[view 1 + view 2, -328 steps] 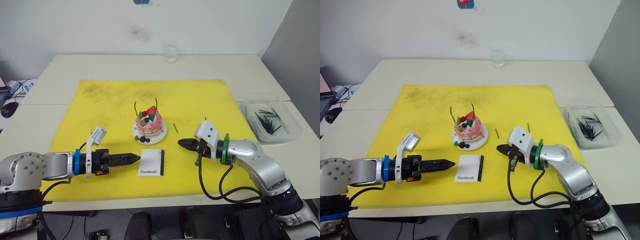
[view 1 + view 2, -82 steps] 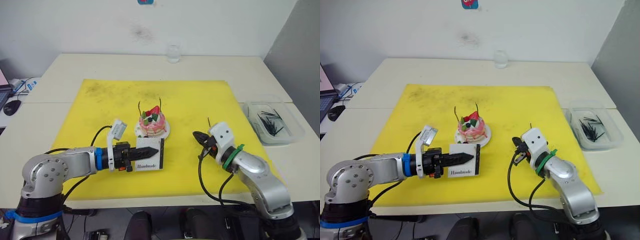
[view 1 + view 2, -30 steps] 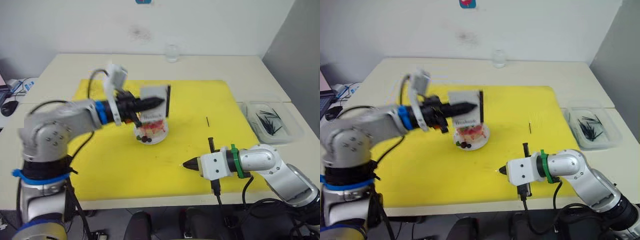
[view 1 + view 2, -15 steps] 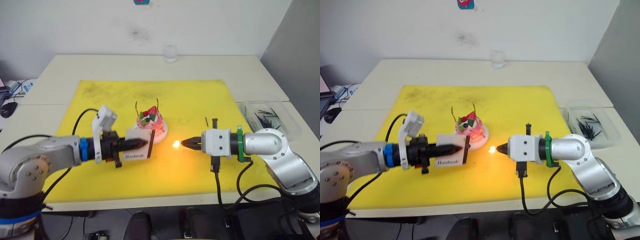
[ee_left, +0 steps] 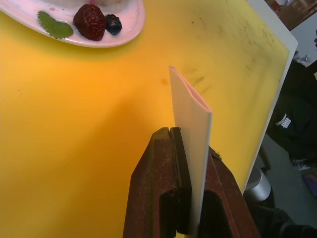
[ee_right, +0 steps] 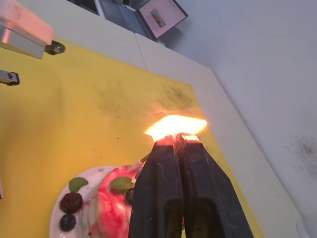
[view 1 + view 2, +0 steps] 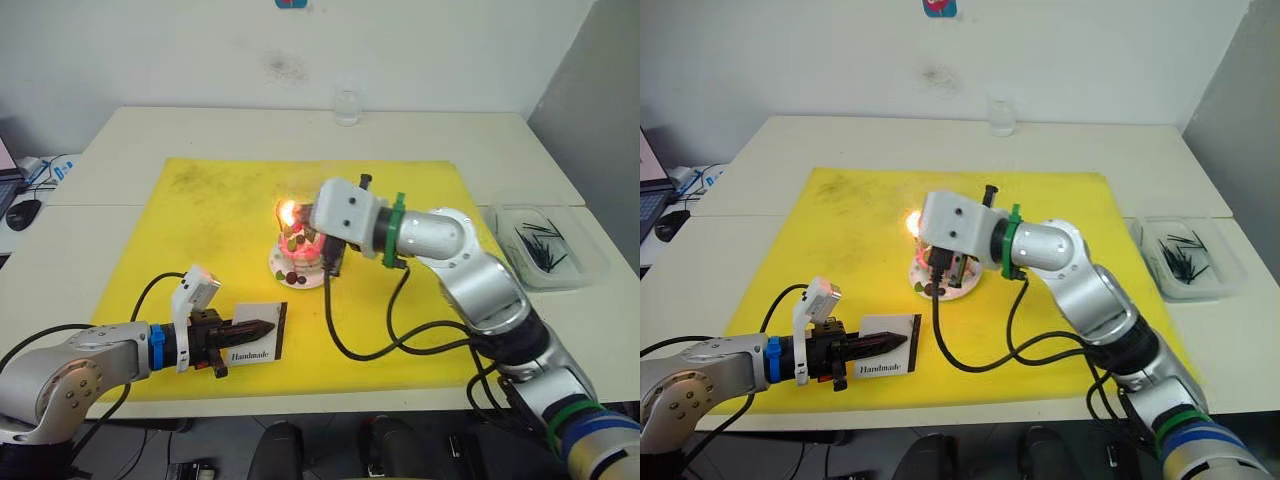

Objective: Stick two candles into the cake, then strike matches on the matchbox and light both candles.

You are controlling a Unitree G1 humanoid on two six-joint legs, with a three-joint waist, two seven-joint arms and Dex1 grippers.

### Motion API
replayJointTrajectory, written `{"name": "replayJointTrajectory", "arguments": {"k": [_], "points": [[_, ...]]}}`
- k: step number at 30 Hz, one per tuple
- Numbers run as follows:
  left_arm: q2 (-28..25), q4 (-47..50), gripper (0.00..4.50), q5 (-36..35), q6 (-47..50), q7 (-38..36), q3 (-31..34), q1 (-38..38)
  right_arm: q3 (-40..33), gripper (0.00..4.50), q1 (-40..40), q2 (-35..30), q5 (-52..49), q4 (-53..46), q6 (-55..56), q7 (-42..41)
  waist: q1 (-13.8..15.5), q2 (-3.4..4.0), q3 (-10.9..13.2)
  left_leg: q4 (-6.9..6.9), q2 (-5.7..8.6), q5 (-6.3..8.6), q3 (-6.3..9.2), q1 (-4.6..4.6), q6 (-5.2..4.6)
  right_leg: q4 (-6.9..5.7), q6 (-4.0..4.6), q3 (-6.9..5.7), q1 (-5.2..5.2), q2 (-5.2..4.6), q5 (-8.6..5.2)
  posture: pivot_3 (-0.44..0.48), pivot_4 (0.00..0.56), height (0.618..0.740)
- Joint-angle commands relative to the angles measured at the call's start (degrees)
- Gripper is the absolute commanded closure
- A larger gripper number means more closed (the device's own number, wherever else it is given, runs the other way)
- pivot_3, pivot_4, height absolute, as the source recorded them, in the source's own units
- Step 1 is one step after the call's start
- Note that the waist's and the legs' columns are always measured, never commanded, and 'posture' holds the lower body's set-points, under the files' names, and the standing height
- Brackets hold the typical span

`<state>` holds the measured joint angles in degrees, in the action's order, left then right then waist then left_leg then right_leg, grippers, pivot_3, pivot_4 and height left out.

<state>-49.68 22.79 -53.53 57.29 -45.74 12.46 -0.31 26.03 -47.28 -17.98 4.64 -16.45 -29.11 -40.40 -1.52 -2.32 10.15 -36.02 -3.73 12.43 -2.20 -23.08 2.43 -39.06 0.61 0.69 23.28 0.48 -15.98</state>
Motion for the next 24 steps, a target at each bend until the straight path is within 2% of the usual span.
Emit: {"name": "replayJointTrajectory", "arguments": {"k": [1,13,24], "points": [[0.4,-0.1,4.50,1.3,-1.6,-1.1,-0.4,0.2,-0.1,4.48,-1.9,1.0,2.3,1.5,2.9,1.9,0.0,0.00,0.0,0.00,0.00,0.00,-0.01,0.00,0.00,0.00,0.00,0.01,0.00,-0.01,0.00,0.000,0.150,0.740],[1.2,-0.3,4.50,2.8,-3.2,-2.1,-0.7,1.0,0.8,4.48,-2.1,4.8,5.8,7.8,8.6,3.1,-0.1,0.01,0.0,0.02,-0.01,0.00,0.01,0.01,0.00,-0.03,0.00,-0.02,0.00,0.00,0.00,0.000,0.150,0.740],[1.3,0.6,4.50,2.3,-2.1,-1.4,-0.7,-0.2,0.5,4.48,-1.5,5.5,7.5,9.8,10.3,2.6,-0.1,0.01,0.0,0.02,-0.01,0.00,0.02,0.02,0.00,-0.03,0.00,-0.03,0.00,-0.01,0.00,0.000,0.150,0.740]]}}
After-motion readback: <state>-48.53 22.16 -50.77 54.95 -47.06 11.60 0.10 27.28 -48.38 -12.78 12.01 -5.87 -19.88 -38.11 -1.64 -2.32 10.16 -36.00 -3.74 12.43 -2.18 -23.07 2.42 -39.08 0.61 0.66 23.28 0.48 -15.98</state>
